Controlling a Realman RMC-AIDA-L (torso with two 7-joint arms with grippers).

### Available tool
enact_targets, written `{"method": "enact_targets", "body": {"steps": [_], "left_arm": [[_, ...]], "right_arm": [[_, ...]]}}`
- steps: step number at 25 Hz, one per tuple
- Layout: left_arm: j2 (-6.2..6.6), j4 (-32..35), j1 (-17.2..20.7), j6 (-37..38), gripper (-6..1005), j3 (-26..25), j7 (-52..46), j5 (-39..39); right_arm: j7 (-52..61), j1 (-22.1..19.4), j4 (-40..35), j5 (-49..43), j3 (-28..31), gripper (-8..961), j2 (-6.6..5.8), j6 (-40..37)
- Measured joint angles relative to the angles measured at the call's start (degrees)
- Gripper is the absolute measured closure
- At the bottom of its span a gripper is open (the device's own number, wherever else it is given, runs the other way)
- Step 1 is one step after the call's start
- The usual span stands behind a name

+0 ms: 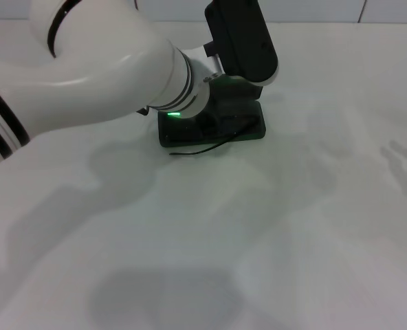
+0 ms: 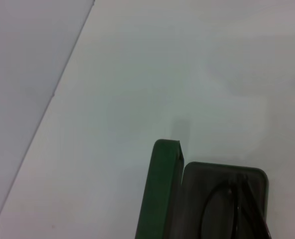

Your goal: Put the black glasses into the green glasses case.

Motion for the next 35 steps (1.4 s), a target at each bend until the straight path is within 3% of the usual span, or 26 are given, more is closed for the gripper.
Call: {"method": "enact_targets", "body": {"steps": [8, 16, 21, 26, 35], "left_arm": [[-0.05, -2.74, -1.3, 0.57, 675, 0.2, -0.03, -0.02], [-0.34, -5.55, -2.27, -1.66, 687, 0.53, -0.15, -0.01], [-0.28, -6.3, -2.52, -2.21, 716, 0.63, -0.23, -0.01], [-0.33, -8.34, -3.33, -2.19, 826, 0.7, -0.34, -0.02], [-0.36, -8.37, -3.35, -2.22, 847, 1.52, -0.38, -0.13]], "right_arm": [[0.0, 0.01, 0.08, -0.03, 0.0, 762, 0.0, 0.29], [0.0, 0.01, 0.09, -0.15, 0.0, 761, 0.16, 0.28], [0.0, 0.0, 0.09, -0.15, 0.0, 761, 0.18, 0.27], [0.0, 0.01, 0.09, -0.15, 0.0, 761, 0.18, 0.26], [-0.54, 0.01, 0.47, -0.12, 0.0, 760, 0.25, 0.25]]}}
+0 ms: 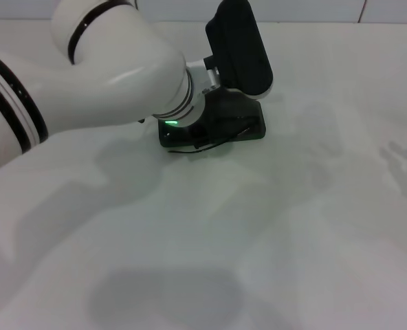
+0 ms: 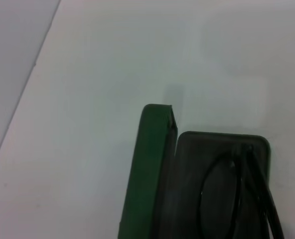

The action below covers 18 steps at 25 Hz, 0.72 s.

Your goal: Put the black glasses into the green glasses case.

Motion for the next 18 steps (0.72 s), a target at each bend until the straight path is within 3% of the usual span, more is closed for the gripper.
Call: {"method": "enact_targets", "body": {"steps": [18], "left_arm": [[0.01, 3.68, 0.67, 1.73, 910, 0.68, -1.04, 0.0]], "right_arm": [[-0.42, -0.51, 0.23, 0.41, 0.0, 759, 0.01, -0.49]]}}
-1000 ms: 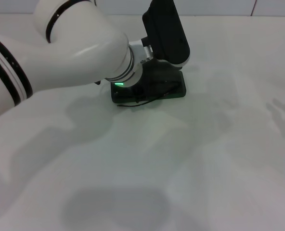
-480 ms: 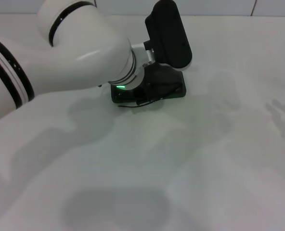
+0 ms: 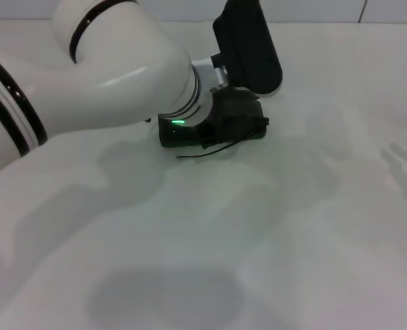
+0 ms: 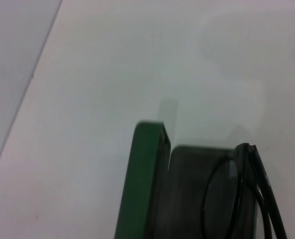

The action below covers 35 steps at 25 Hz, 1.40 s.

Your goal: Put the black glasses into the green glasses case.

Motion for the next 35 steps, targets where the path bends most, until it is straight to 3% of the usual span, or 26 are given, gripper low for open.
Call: {"method": "enact_targets", "body": {"steps": [12, 24, 35], "left_arm": [[0.26, 8.74, 2.16, 3.84, 927, -0.04, -0.14, 0.11], [0.44, 12.13, 2.56, 8.29, 955, -0.8, 0.11, 0.14], [0.43, 16.1, 4.75, 6.14, 958, -2.2, 0.66, 0.14]], "right_arm": [[-0.33, -0.29, 0.09, 0.03, 1.51, 758, -0.09, -1.39], [-0.44, -0.22, 0.61, 0.1, 1.59, 757, -0.26, -1.77], [-0.44, -0.26, 0.7, 0.09, 1.58, 757, -0.26, -1.8]]}}
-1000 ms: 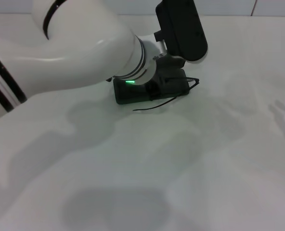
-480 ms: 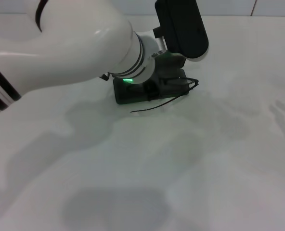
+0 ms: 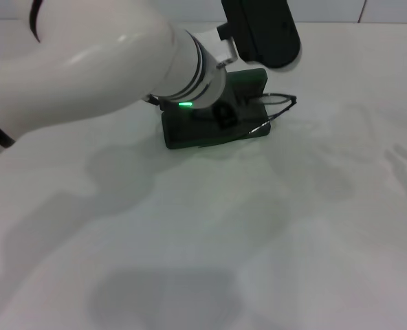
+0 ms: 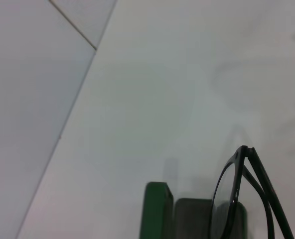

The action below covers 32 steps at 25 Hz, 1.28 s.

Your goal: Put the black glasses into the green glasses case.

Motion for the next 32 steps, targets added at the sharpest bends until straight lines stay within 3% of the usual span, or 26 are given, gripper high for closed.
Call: {"method": "enact_targets", "body": {"steps": [11, 22, 32], "left_arm": [[0.26, -4.38, 1.09, -7.21, 958, -2.36, 5.39, 0.09], [0.05, -7.88, 5.9, -17.81, 958, -1.35, 15.69, 0.2], [0.0, -11.18, 8.04, -24.09, 959, 0.0, 18.71, 0.19]], "right_arm": [[0.0, -0.03, 0.04, -0.08, 0.46, 756, 0.04, 0.0], [-0.05, 0.22, 0.09, -0.1, 0.71, 755, 0.1, 0.55], [-0.08, 0.66, 0.09, -0.09, 0.71, 755, 0.08, 0.69]]}}
